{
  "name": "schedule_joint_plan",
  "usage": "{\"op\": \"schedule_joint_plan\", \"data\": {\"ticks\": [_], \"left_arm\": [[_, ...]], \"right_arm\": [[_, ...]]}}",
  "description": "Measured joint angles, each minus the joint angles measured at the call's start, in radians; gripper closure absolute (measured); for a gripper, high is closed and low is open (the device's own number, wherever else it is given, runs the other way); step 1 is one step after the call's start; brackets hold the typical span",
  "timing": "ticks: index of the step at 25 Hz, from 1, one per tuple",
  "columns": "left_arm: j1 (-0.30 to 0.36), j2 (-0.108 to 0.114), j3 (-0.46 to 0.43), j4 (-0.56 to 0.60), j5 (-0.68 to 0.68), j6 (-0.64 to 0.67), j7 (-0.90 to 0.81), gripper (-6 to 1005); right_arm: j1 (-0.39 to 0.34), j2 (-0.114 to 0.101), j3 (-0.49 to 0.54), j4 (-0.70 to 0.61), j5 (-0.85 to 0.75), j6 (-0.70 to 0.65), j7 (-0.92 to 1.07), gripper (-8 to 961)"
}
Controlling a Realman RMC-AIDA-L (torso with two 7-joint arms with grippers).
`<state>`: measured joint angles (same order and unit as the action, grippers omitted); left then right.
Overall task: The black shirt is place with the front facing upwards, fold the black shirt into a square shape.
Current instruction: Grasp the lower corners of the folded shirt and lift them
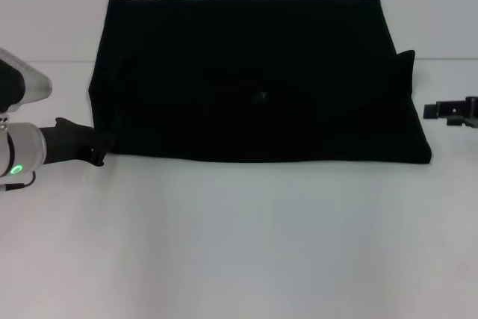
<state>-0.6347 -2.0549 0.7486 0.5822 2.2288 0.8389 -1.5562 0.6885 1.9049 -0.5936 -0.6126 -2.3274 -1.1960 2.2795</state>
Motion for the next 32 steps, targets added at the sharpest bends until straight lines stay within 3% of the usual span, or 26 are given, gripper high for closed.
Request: {"op": "schedule_joint_plan", "data": {"ticks": [7,24,32], "left_arm": [[0.03,0.005,-0.001,0.058,0.0,0.061,-0.031,1001],[0.036,0.003,-0.003,0.077,0.025,0.075,-0.05,1000],[0.034,0.003,-0.002,0.073,0.025,0.07,-0.05,1000]], "right_arm": [[0.01,0.021,-0.001,0.007,-0.073,0.054,0.017,299],[0.047,0.021,-0.066,0.072,-0.075,0.093,0.029,305],[0.061,0.031,-0.114,0.122,-0.075,0.182,0.027,306]]}}
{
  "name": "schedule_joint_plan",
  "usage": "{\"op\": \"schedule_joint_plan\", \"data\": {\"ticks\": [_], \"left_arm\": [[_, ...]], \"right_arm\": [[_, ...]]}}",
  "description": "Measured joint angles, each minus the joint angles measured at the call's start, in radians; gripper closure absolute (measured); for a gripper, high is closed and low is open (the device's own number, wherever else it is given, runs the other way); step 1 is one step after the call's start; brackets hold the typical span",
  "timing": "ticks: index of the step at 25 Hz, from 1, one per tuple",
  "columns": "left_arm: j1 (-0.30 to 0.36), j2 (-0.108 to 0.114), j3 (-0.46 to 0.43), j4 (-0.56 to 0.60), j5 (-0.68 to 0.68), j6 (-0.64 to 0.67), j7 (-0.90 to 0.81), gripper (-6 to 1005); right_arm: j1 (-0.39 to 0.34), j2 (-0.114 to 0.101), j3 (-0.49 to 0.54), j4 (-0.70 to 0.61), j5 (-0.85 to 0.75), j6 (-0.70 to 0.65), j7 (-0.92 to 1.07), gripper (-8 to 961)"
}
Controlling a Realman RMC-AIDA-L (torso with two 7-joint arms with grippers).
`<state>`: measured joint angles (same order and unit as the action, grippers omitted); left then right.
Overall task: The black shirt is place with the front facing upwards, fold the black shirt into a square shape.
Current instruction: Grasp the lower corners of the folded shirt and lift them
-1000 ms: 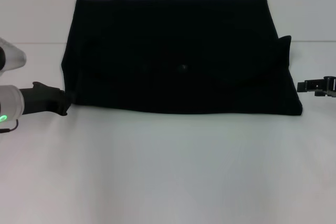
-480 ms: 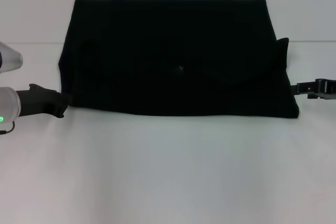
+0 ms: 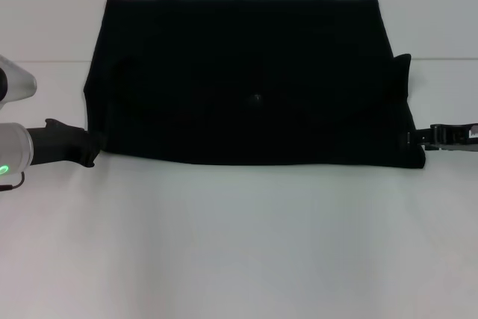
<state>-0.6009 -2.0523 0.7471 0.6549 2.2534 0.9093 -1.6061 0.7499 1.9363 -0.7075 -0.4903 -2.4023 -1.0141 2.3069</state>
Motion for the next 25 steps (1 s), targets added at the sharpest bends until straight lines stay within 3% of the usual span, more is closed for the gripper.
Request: {"op": "schedule_joint_plan", "data": {"ticks": [4,12,20,25], "left_arm": [[0.0,0.0,0.0,0.0,0.0,-0.003,0.0,1000],[-0.004,0.0,-0.001,-0.001,0.0,-0.004,0.0,1000],[-0.006,0.002,-0.005,-0.002,0.0,-0.006,0.001,1001],[-0.005,-0.002,-0.007,-0.002,-0.002,-0.006,0.001,1001]], "right_arm": [[0.016,0.019,-0.012,0.009,0.0,0.04,-0.009,307],[0.031,0.031,-0.018,0.019,0.0,0.047,-0.007,309],[0.028,0.031,-0.022,0.021,0.003,0.027,-0.011,604],[0.014,0.031,-0.014,0.016,0.028,0.025,-0.052,725]]}}
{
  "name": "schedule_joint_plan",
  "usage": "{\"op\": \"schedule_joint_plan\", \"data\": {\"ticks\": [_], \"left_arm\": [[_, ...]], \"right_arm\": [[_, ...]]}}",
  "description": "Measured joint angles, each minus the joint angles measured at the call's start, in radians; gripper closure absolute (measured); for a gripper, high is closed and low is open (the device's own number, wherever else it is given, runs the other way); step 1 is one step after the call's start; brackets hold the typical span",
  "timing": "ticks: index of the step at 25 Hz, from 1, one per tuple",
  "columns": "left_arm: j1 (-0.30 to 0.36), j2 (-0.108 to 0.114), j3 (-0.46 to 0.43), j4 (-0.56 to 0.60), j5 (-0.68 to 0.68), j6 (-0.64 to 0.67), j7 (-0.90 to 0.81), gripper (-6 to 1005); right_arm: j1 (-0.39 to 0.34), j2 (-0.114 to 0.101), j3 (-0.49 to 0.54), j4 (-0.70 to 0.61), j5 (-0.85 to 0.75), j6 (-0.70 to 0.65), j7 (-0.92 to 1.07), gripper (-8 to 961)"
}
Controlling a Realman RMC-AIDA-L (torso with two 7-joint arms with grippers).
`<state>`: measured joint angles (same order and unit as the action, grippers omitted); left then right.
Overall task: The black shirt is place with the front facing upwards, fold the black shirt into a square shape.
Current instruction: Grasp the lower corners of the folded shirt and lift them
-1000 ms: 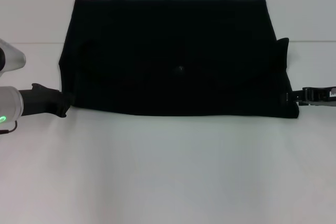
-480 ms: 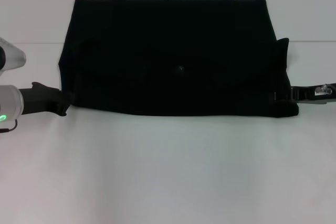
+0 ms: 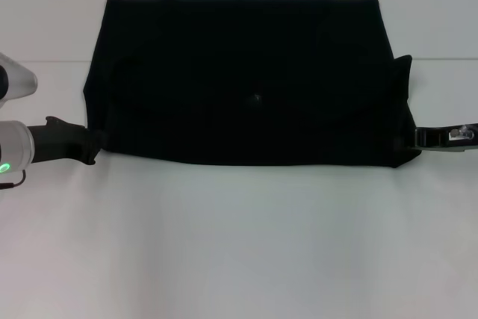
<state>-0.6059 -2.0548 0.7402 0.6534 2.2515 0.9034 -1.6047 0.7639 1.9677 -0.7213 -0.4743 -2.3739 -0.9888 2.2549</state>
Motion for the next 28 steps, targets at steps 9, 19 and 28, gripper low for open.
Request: {"op": "schedule_joint_plan", "data": {"ticks": [9,19,28], "left_arm": [[0.018,-0.019,-0.001,0.03,-0.006,0.053,-0.044,1001],[0.102,-0.072,-0.007,0.176,-0.028,0.244,-0.151,1000],[0.151,-0.045,-0.09,0.194,-0.062,0.482,-0.146,1000]], "right_arm": [[-0.043,-0.012,0.009,-0.024,0.072,-0.042,-0.073,911],[-0.124,-0.046,0.045,-0.125,0.098,-0.151,-0.129,944],[-0.206,-0.049,0.122,-0.218,0.099,-0.314,-0.174,943]]}}
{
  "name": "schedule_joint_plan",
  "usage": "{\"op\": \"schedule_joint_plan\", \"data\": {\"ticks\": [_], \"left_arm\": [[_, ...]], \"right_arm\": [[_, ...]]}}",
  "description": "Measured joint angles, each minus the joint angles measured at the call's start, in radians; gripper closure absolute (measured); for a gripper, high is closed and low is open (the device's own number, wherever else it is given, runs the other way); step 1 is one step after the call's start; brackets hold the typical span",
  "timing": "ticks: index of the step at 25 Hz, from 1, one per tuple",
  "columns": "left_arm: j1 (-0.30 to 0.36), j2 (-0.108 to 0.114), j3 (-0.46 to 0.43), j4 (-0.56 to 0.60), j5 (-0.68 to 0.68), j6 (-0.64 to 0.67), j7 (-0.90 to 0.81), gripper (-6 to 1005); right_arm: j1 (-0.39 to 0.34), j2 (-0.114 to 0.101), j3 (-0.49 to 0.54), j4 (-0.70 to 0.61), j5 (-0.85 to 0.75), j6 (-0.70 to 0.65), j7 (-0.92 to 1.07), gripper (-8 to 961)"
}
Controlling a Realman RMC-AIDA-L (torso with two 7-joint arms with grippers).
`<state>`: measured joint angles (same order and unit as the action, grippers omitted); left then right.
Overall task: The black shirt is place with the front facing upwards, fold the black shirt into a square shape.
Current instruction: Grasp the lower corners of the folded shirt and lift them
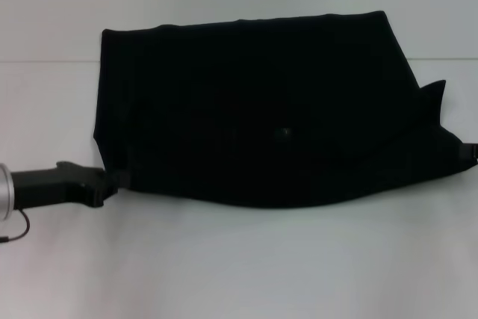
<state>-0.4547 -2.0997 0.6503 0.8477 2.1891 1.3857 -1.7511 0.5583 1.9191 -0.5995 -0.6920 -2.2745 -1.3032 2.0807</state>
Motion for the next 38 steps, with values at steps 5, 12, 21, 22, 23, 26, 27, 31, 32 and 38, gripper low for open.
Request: {"op": "schedule_joint_plan", "data": {"ticks": [5,12,21,22,23,26,27,31,32,38], "left_arm": [[0.027,0.012,-0.015,0.001,0.003,0.093,0.0,999],[0.066,0.029,-0.061,0.003,0.011,0.209,0.001,999],[0.087,0.05,-0.091,-0.008,0.012,0.324,0.01,999],[0.091,0.052,-0.094,-0.009,0.013,0.331,0.01,999],[0.094,0.052,-0.095,-0.01,0.013,0.338,0.01,999],[0.107,0.053,-0.096,-0.01,0.014,0.364,0.006,999],[0.114,0.052,-0.097,-0.011,0.014,0.373,0.005,998],[0.134,0.047,-0.098,-0.02,0.014,0.391,0.004,998],[0.138,0.046,-0.098,-0.022,0.014,0.393,0.004,998],[0.169,0.042,-0.111,-0.025,0.014,0.413,0.004,998]], "right_arm": [[-0.065,0.018,0.026,-0.057,0.0,-0.087,-0.009,943],[-0.168,0.074,0.089,-0.146,-0.002,-0.226,-0.069,943],[-0.291,0.102,0.236,-0.174,-0.009,-0.367,-0.177,944],[-0.291,0.102,0.236,-0.174,-0.009,-0.367,-0.177,944],[-0.302,0.102,0.251,-0.173,-0.01,-0.378,-0.187,944],[-0.329,0.102,0.284,-0.171,-0.01,-0.403,-0.207,944],[-0.336,0.102,0.291,-0.171,-0.01,-0.409,-0.213,944],[-0.357,0.102,0.308,-0.17,-0.012,-0.43,-0.23,944],[-0.362,0.102,0.311,-0.17,-0.012,-0.434,-0.234,944],[-0.383,0.102,0.313,-0.168,-0.012,-0.463,-0.253,944]]}}
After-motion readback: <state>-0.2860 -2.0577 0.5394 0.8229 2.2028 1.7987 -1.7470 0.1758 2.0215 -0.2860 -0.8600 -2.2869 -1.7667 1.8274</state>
